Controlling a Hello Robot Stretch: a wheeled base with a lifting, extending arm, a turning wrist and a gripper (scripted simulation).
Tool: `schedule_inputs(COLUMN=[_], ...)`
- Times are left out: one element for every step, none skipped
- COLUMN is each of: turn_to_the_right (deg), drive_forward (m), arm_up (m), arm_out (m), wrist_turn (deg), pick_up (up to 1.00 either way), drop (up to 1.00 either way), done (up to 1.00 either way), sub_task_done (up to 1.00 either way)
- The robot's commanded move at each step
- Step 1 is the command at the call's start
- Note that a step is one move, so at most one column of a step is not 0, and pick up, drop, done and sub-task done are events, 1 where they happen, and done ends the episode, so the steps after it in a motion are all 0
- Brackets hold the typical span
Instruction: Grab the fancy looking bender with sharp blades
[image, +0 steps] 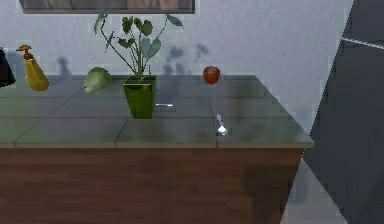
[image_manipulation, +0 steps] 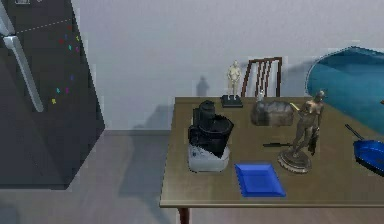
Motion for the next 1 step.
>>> schedule_inputs(turn_to_the_right=[0.0], drive_forward=[0.0], arm_up=[0.38], arm_out=[0.0], wrist_turn=[0.0], pick_up=[0.0], drop=[0.0], done=[0.0], sub_task_done=[0.0])
